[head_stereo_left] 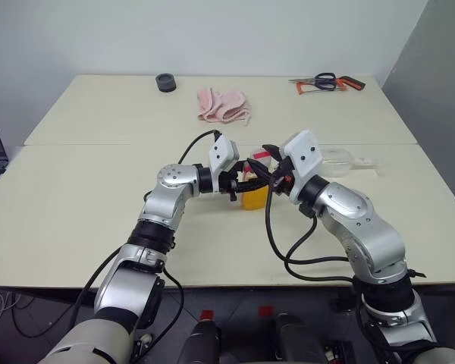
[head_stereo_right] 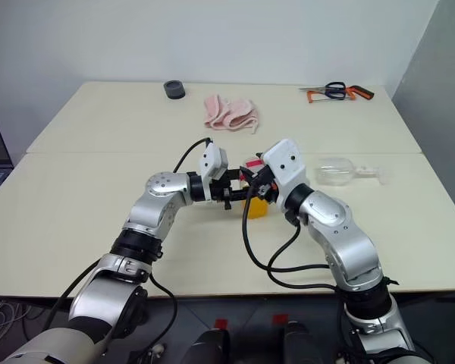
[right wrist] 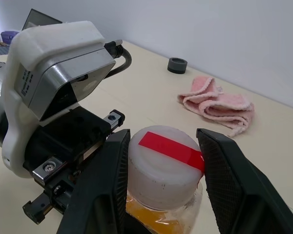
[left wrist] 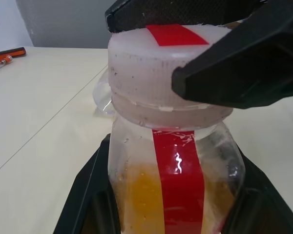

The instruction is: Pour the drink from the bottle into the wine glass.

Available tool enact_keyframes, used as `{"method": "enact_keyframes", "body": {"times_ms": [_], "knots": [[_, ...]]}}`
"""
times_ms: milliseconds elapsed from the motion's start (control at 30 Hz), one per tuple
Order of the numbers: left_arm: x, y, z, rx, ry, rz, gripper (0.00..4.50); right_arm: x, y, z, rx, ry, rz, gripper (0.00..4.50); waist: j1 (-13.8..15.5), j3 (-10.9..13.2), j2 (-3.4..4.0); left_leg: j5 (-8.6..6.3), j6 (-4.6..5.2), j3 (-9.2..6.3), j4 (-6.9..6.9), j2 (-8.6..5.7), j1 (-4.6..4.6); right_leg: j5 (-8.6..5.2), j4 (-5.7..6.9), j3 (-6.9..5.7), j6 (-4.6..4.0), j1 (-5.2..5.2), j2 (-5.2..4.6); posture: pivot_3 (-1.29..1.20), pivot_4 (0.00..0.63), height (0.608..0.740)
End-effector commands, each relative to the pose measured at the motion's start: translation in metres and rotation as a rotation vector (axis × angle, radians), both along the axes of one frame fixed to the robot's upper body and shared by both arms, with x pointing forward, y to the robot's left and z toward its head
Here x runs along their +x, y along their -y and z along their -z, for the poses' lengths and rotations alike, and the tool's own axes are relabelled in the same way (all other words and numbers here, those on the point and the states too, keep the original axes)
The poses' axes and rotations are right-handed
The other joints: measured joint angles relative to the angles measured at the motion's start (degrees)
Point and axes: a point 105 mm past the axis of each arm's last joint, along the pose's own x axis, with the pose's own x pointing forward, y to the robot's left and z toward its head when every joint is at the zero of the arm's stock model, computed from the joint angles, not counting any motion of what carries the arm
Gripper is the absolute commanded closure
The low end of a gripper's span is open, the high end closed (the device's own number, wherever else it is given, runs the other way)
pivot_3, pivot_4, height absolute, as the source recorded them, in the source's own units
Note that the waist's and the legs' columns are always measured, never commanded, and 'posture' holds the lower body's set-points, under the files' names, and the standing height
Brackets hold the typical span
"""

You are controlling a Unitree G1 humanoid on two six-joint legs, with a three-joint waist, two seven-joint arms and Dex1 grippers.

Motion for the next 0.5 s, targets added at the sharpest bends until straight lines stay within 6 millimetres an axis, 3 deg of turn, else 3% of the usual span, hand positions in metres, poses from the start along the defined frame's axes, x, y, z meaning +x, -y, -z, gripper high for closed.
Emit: {"method": "enact_keyframes", "body": {"times_ms": [33, 200, 367, 500], "knots": [[0.0, -0.001, -0.013, -0.001, 0.048, 0.015, 2.61, -0.007, -0.006, -0.013, -0.012, 0.061, -0.145, 2.68, -0.01, 0.0, 0.0, 0.0, 0.0, 0.01, 0.0, 0.0, 0.0, 0.0, 0.0, 0.0, 0.0, 0.0, 0.0, 0.0, 0.15, 0.74], [0.0, 0.0, -0.014, 0.008, 0.049, 0.034, 2.63, -0.001, -0.014, -0.015, -0.081, 0.011, -0.395, 2.68, -0.18, 0.0, 0.0, 0.0, 0.0, 0.03, 0.0, 0.01, 0.04, 0.0, 0.01, 0.0, 0.0, 0.01, 0.02, 0.0, 0.15, 0.74], [0.0, 0.002, -0.015, 0.009, 0.056, 0.039, 2.63, 0.012, -0.012, -0.017, -0.089, -0.05, -0.455, 2.68, -0.25, 0.0, 0.0, 0.0, 0.0, 0.02, -0.02, 0.04, 0.04, 0.0, 0.0, -0.01, -0.01, 0.0, 0.05, 0.0, 0.15, 0.74], [0.0, 0.0, -0.015, 0.009, 0.059, 0.033, 2.63, 0.015, -0.003, -0.031, 0.004, 0.009, -0.364, 1.39, -0.17, 0.0, 0.0, 0.01, -0.01, 0.02, -0.01, 0.03, 0.03, 0.0, 0.0, 0.0, -0.01, 0.0, 0.04, 0.0, 0.15, 0.74]]}}
